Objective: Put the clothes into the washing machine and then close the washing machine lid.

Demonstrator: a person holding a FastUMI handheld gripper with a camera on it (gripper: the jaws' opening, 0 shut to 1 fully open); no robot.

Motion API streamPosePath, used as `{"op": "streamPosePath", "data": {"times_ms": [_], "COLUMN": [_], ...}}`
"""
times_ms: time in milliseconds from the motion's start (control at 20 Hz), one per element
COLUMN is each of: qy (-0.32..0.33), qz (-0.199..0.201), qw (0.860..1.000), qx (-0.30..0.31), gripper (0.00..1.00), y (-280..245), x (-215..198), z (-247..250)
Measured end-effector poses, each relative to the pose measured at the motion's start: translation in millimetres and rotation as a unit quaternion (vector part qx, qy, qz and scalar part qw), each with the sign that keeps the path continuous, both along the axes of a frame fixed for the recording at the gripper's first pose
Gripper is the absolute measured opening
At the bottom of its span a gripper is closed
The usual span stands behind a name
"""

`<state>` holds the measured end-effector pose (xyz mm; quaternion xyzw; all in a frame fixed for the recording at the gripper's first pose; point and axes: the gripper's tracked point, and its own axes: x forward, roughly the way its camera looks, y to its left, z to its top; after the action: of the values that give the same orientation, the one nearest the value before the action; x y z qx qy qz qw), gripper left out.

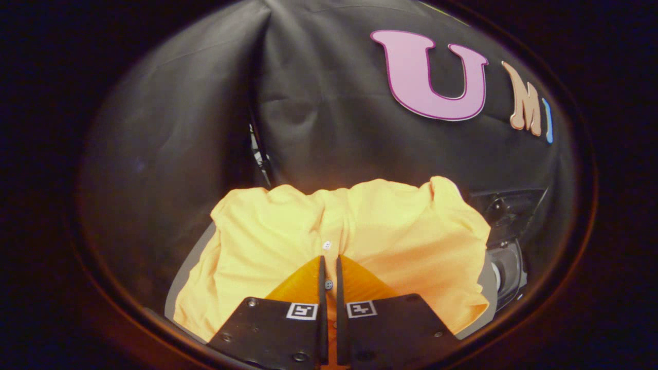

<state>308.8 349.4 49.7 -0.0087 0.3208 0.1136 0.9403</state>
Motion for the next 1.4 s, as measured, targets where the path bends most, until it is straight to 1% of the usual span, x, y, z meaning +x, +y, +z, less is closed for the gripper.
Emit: {"op": "streamPosePath", "data": {"times_ms": [50,100,200,300,400,500,600,700,900,950,1050,1150,1300,1400], "qy": [0.002,-0.018,-0.059,-0.079,-0.114,-0.149,-0.174,-0.204,-0.236,-0.233,-0.232,-0.23,-0.218,-0.214], "qz": [0.024,0.039,0.057,0.07,0.063,0.051,0.053,0.047,0.015,0.006,-0.033,-0.062,-0.108,-0.13], "qw": [1.0,0.999,0.994,0.99,0.988,0.984,0.98,0.975,0.971,0.972,0.972,0.971,0.97,0.968], "qx": [0.007,0.023,0.069,0.089,0.083,0.085,0.087,0.07,0.03,0.02,-0.003,-0.022,-0.01,-0.004], "gripper": [0.06,0.05,0.04,0.03,0.02,0.02,0.02,0.01,0.0,0.0,0.0,0.0,0.0,0.0], "y": [-0.2,-1.4,-3.5,-15.6,-34.3,-58.3,-82.1,-107.8,-167.9,-182.5,-220.9,-257.9,-298.1,-322.0], "x": [-5.2,-11.2,-10.7,-11.7,-11.2,-20.3,-22.8,-22.2,-18.4,-18.2,-12.7,-6.0,1.0,8.9], "z": [2.4,12.6,38.5,64.1,90.1,126.3,151.0,175.4,197.0,195.7,188.9,180.7,162.7,149.4]}}
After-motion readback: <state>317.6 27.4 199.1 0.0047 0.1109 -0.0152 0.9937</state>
